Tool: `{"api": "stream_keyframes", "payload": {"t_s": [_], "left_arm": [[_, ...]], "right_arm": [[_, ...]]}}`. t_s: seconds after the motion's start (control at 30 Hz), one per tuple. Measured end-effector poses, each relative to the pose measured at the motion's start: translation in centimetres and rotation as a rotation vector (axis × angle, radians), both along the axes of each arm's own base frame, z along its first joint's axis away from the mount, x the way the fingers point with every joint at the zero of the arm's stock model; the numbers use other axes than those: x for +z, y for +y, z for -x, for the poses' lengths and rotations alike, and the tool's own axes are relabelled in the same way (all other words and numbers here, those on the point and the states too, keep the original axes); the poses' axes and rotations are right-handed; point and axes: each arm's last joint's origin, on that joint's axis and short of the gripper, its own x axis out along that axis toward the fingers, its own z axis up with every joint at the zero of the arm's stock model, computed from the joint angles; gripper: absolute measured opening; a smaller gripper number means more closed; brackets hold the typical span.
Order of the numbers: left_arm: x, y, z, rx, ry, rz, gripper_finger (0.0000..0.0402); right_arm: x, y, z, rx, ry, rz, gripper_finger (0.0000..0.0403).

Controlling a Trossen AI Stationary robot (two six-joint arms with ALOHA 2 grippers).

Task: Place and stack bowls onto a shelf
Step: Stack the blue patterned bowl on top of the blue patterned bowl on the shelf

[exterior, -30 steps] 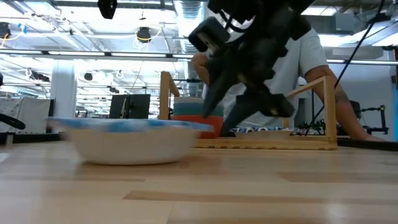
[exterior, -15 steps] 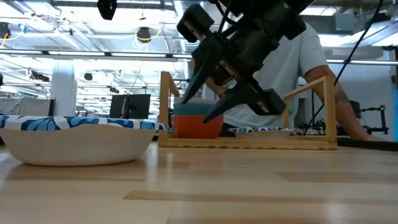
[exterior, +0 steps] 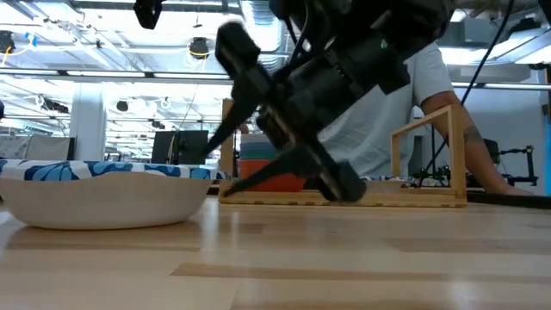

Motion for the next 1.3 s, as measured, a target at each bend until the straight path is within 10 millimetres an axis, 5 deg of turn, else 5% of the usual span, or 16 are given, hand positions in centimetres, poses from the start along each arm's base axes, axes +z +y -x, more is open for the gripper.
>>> {"api": "stream_keyframes", "payload": {"t_s": [0.27, 0.43, 0.53, 0.8, 1.03, 1.13, 1.3], "left_arm": [[-0.1, 0.0, 0.0, 0.0, 0.006, 0.003, 0.0164], [-0.1, 0.0, 0.0, -0.001, 0.008, 0.003, 0.0164], [-0.1, 0.0, 0.0, -0.001, 0.008, 0.002, 0.0164], [-0.2, 0.0, 0.0, 0.001, 0.014, 0.004, 0.0164], [-0.2, 0.0, 0.0, 0.003, 0.013, 0.009, 0.0164], [-0.2, 0.1, 0.0, 0.025, 0.013, 0.011, 0.0164], [-0.1, 0.1, 0.0, 0.039, 0.012, 0.011, 0.0164]], "right_arm": [[-1.3, 0.2, -0.9, -0.005, 0.007, -0.007, 0.018], [-0.1, -0.1, -0.7, 0.05, -0.005, 0.071, 0.0095], [2.2, -0.4, 0.4, 0.135, 0.024, 0.159, 0.0024], [6.1, -1.8, 7.6, 0.258, 0.225, 0.291, 0.0019], [5.6, -2.7, 16.9, -0.136, 0.277, 0.189, 0.0019], [5.6, -3.1, 19.0, -0.41, 0.171, 0.148, 0.0019], [5.6, -4.3, 19.7, -0.761, 0.049, 0.178, 0.0019]]}}
